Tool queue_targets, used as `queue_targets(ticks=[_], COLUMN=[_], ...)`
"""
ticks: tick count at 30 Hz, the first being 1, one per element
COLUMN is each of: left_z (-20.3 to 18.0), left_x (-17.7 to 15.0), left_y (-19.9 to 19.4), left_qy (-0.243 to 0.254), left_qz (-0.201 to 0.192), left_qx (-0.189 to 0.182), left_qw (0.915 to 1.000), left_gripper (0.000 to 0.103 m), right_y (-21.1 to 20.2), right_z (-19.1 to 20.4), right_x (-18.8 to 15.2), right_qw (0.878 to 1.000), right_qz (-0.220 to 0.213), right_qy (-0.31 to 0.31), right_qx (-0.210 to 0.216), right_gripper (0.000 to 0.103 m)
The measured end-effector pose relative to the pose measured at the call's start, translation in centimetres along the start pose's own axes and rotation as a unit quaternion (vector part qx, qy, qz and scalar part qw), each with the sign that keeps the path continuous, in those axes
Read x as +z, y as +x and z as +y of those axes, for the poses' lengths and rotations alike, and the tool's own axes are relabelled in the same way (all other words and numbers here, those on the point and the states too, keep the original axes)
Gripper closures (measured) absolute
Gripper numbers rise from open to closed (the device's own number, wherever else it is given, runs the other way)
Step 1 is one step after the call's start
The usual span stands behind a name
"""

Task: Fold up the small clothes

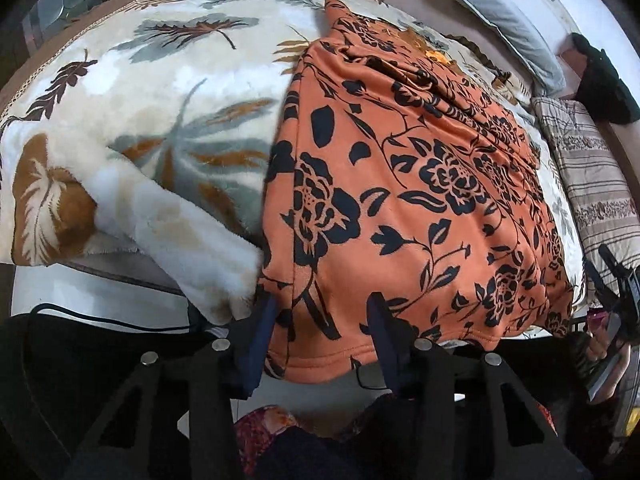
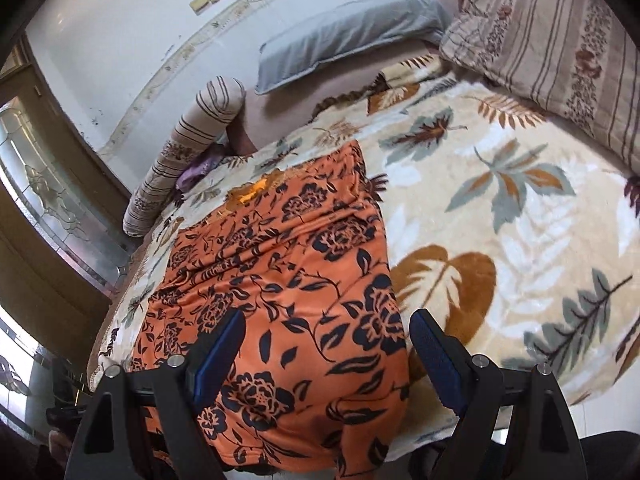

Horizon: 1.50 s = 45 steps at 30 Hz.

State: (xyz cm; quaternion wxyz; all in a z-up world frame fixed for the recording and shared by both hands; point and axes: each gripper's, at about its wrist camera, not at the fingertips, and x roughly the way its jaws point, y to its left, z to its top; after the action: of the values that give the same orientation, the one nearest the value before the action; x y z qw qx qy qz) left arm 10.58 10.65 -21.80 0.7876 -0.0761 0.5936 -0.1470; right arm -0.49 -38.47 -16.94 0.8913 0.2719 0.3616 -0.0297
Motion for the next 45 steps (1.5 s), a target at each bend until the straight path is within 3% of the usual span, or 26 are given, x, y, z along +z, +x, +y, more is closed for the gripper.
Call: queue_targets(ticks=[6, 10, 12, 15, 17, 19, 21, 23, 26, 30, 32, 34, 35, 36, 38, 39, 40, 43, 45], left_z=[-0.7, -1.5, -2.0, -1.1, -0.1, 0.0, -0.5, -0.3, -0.1, 0.1, 0.2, 0.2, 0.3, 0.3, 0.6, 0.6, 0.5, -0.4, -0.6], left_x=[0.3, 1.5, 2.5, 3.7, 3.9, 3.3, 2.7, 2.4, 1.8, 1.8, 2.1, 2.2, 2.3, 2.3, 2.5, 2.7, 2.8, 3.7, 4.7], left_y=[0.2, -1.8, -2.0, 0.2, 1.7, 2.1, 2.1, 2.1, 1.8, 2.6, 2.6, 2.7, 2.7, 2.7, 2.4, 2.2, 1.9, 0.0, -1.9], left_qy=[0.029, 0.052, 0.069, 0.06, 0.034, 0.026, 0.044, 0.036, 0.032, 0.046, 0.052, 0.06, 0.062, 0.064, 0.058, 0.056, 0.062, 0.085, 0.094], left_qz=[-0.006, -0.063, -0.076, -0.049, -0.007, 0.008, 0.007, 0.011, 0.014, 0.028, 0.038, 0.042, 0.042, 0.041, 0.042, 0.042, 0.041, 0.03, 0.014], left_qx=[0.021, 0.024, 0.037, 0.059, 0.024, 0.002, 0.01, 0.004, -0.023, -0.031, -0.049, -0.054, -0.054, -0.052, -0.066, -0.074, -0.076, -0.102, -0.131], left_qw=[0.9993, 0.9964, 0.994, 0.9952, 0.9991, 0.9996, 0.999, 0.9993, 0.9991, 0.9981, 0.9967, 0.9958, 0.9957, 0.9957, 0.9952, 0.9948, 0.9944, 0.9907, 0.9868], left_gripper=[0.055, 0.055, 0.049, 0.047, 0.049, 0.053, 0.061, 0.078, 0.081, 0.078, 0.07, 0.071, 0.077, 0.092, 0.094, 0.095, 0.095, 0.096, 0.096], right_y=[-0.1, -0.3, 0.0, 0.6, 0.6, 0.5, 0.5, 0.9, 1.4, 1.9, 2.1, 2.7, 3.3, 3.8, 5.0, 5.5, 6.2, 6.2, 4.8], right_z=[-0.5, -0.9, -0.9, -0.6, -0.3, -0.1, -0.3, -0.9, -2.1, -3.4, -3.9, -4.1, -4.1, -4.0, -3.6, -3.3, -2.9, -1.3, -0.4], right_x=[-0.3, -0.4, -0.6, -0.8, -1.0, -1.1, -1.0, -1.0, -1.2, -1.7, -2.1, -2.8, -3.3, -3.7, -4.5, -4.9, -5.3, -4.9, -3.0], right_qw=[1.0, 1.0, 1.0, 0.999, 0.999, 0.999, 0.999, 0.998, 0.994, 0.987, 0.984, 0.98, 0.977, 0.974, 0.969, 0.967, 0.964, 0.965, 0.968], right_qz=[0.009, 0.016, 0.019, 0.03, 0.03, 0.029, 0.033, 0.046, 0.076, 0.12, 0.138, 0.161, 0.175, 0.185, 0.207, 0.217, 0.235, 0.246, 0.231], right_qy=[0.011, 0.021, 0.023, 0.025, 0.019, 0.012, 0.016, 0.031, 0.059, 0.077, 0.09, 0.106, 0.118, 0.126, 0.133, 0.132, 0.125, 0.093, 0.085], right_qx=[-0.006, -0.007, -0.008, -0.007, -0.006, -0.012, -0.018, -0.028, -0.05, -0.079, -0.068, -0.052, -0.035, -0.019, -0.006, -0.006, -0.004, 0.009, 0.052], right_gripper=[0.016, 0.016, 0.016, 0.016, 0.016, 0.016, 0.016, 0.016, 0.016, 0.016, 0.016, 0.016, 0.016, 0.016, 0.02, 0.04, 0.084, 0.093, 0.093])
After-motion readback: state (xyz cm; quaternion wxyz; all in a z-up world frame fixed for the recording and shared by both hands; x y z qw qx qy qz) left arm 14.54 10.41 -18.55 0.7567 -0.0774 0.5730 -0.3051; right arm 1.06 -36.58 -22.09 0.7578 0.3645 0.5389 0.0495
